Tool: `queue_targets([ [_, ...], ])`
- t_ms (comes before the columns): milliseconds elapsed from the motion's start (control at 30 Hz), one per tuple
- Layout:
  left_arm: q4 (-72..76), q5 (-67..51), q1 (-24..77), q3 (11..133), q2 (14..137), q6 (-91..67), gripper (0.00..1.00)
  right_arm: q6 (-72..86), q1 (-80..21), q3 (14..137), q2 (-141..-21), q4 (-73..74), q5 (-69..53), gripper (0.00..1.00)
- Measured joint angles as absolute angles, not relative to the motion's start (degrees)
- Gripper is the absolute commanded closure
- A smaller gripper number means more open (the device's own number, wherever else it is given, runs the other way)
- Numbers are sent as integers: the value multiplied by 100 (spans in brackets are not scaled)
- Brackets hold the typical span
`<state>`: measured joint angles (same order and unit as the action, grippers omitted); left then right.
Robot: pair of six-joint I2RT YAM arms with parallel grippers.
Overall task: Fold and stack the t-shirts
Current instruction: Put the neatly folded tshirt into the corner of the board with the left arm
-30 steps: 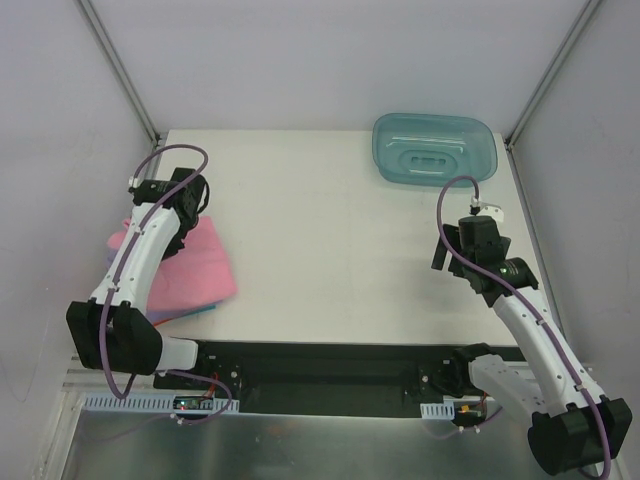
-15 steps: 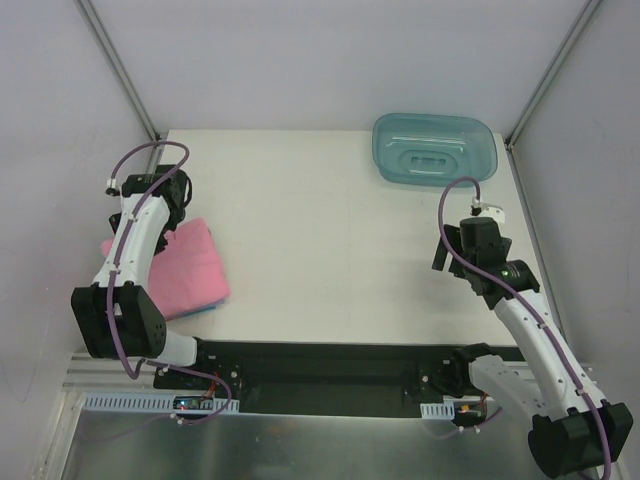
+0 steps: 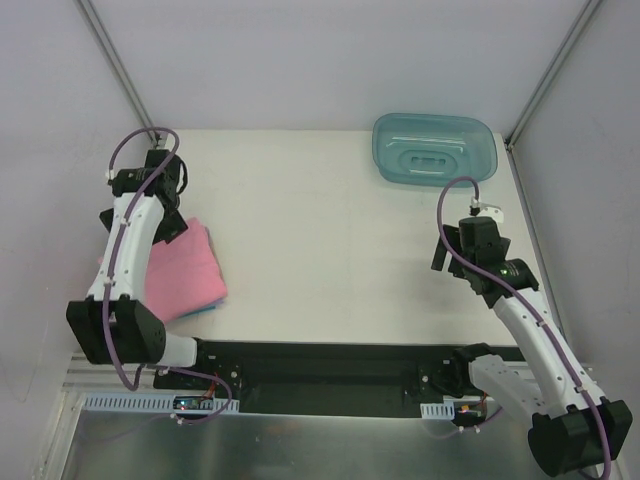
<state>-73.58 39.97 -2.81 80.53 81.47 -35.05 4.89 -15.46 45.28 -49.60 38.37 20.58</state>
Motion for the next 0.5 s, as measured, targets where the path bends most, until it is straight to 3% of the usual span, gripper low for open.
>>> queue_targets([
  [267,-5181,1378,1109,6785,5671,-2974,1,482,-1546,4512,-5074,3739,1841,3],
  [500,-3612,458,2128,5575,5616,-2917,1,432,-1546,4215,-4856,3315,1356,3],
])
